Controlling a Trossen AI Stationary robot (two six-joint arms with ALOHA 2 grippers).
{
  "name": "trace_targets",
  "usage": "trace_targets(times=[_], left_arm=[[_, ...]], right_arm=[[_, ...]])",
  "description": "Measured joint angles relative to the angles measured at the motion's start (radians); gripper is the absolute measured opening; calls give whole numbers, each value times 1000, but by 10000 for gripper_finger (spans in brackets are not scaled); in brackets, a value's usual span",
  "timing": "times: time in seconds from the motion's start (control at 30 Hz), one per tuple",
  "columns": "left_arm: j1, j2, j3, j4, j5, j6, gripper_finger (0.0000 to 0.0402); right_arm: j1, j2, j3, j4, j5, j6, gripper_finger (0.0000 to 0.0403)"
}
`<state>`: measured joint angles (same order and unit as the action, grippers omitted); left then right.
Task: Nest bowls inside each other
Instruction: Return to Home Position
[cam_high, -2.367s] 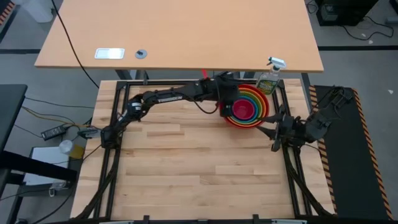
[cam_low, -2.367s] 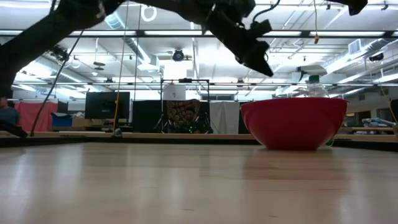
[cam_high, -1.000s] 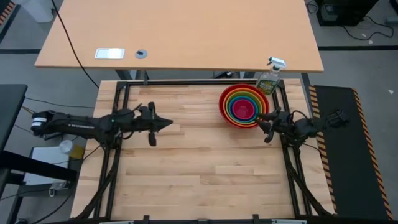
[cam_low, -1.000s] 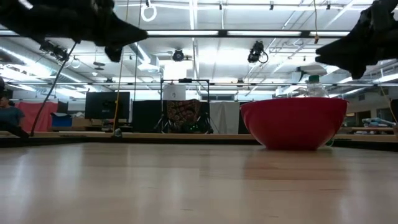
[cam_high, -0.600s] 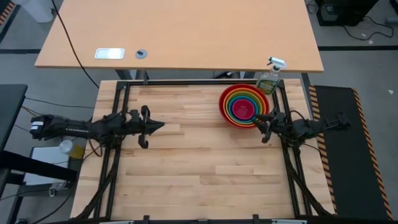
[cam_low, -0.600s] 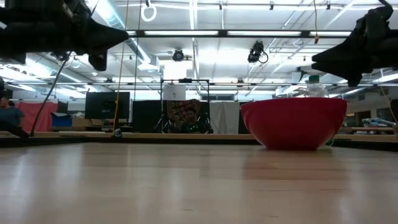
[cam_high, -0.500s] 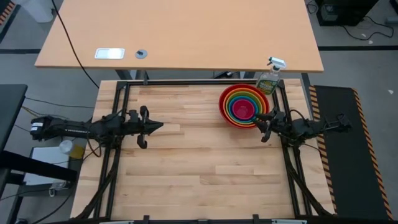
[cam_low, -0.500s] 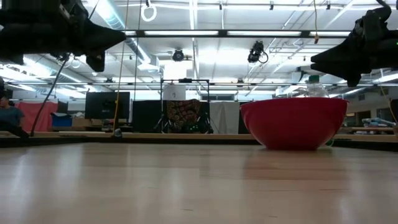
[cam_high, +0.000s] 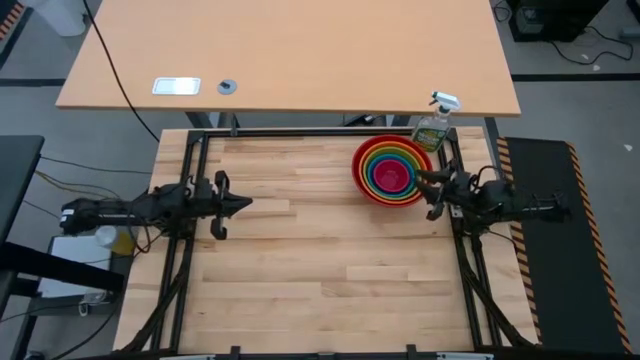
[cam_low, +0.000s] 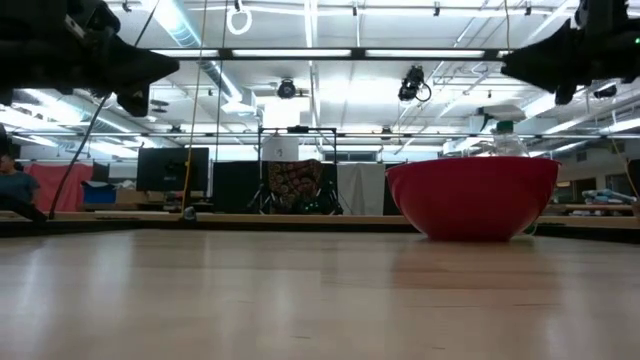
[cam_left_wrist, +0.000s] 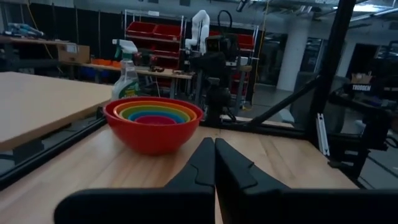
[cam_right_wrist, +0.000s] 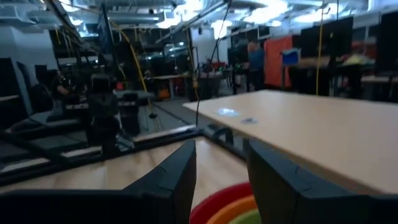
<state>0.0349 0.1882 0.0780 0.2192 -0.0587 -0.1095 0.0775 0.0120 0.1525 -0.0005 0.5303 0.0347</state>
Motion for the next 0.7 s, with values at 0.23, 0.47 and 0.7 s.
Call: trace_targets(times=[0.23, 0.47, 0.7], left_arm=[[0, -156, 0, -185, 0, 13, 2], [-42, -185, -38, -179, 12, -3, 2], [-131, -184, -69, -146, 12, -7, 1]], right_arm=[[-33, 1, -47, -6, -10, 94, 148], [-63, 1, -117, 53, -43, 147, 148], [-103, 1, -147, 90, -106, 154, 148]])
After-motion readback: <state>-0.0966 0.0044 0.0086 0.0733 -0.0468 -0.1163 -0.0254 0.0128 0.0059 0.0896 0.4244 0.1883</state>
